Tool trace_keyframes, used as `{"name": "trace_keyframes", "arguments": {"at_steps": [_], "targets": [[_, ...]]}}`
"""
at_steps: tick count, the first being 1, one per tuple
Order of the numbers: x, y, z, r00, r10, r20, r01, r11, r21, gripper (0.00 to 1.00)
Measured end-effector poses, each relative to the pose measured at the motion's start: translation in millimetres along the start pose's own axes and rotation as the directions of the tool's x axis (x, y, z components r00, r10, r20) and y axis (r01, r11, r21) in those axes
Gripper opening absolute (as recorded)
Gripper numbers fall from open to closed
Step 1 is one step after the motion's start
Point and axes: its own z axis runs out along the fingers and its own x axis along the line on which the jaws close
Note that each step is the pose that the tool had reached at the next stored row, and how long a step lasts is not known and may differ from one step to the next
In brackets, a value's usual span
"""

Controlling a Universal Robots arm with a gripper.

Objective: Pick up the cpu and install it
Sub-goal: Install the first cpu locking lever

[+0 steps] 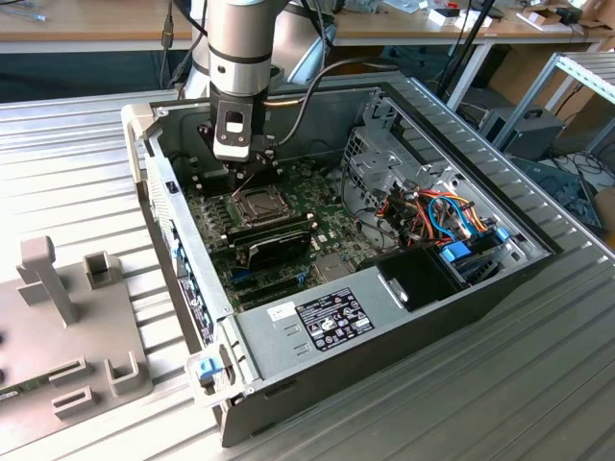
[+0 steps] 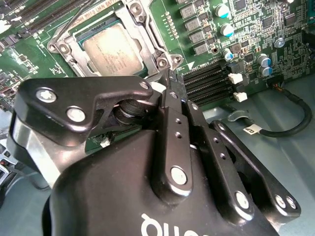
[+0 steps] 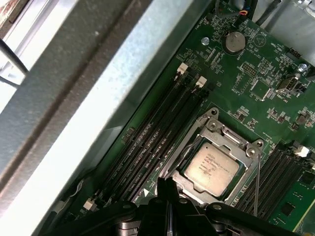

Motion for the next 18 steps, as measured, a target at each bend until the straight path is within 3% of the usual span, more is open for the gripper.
{"name": "trace_keyframes", "arguments": {"at_steps": [5, 12, 15, 18], "targets": [[0.0, 0.0, 0.0, 1.0, -0.002, 0.0, 0.002, 1.0, -0.0001, 0.11], [0.0, 0.0, 0.0, 0.9986, -0.054, -0.0013, 0.054, 0.9986, -0.0016, 0.11], [0.0, 0.0, 0.0, 0.9953, -0.097, -0.0022, 0.097, 0.9953, -0.003, 0.11], [0.0, 0.0, 0.1, 0.9899, -0.142, -0.0032, 0.142, 0.9899, -0.0044, 0.11]]}}
